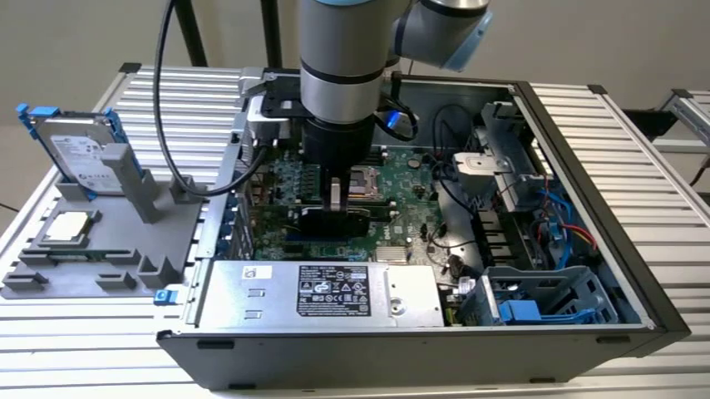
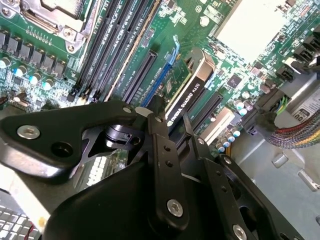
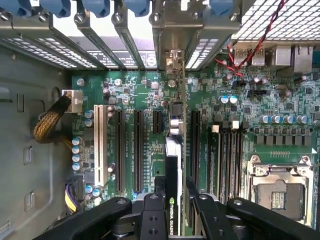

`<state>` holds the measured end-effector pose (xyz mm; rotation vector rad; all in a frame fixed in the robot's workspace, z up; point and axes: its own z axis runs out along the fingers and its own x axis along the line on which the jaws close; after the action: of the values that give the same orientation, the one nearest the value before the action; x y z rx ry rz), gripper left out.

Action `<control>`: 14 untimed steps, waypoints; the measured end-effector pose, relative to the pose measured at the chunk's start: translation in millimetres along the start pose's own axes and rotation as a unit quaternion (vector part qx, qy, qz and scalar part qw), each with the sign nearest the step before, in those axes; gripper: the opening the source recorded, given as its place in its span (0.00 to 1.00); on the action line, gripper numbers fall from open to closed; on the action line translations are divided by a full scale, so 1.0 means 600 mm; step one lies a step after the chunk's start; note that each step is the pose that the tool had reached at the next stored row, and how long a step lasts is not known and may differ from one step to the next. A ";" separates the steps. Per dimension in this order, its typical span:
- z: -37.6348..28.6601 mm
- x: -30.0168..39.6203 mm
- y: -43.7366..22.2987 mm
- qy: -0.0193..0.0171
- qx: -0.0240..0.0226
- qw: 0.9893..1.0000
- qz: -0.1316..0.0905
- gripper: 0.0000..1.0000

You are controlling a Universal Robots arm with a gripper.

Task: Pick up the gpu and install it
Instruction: 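Insert the gpu into the slot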

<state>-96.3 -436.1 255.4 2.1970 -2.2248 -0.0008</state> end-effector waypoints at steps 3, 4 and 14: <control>0.000 0.000 0.000 0.000 0.000 1.000 0.000 0.00; 0.000 0.000 0.000 0.000 0.000 1.000 0.000 0.00; -0.012 0.000 -0.005 0.000 -0.001 1.000 0.000 0.00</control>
<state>-93.0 -436.1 262.4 2.1958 -2.2237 -0.0029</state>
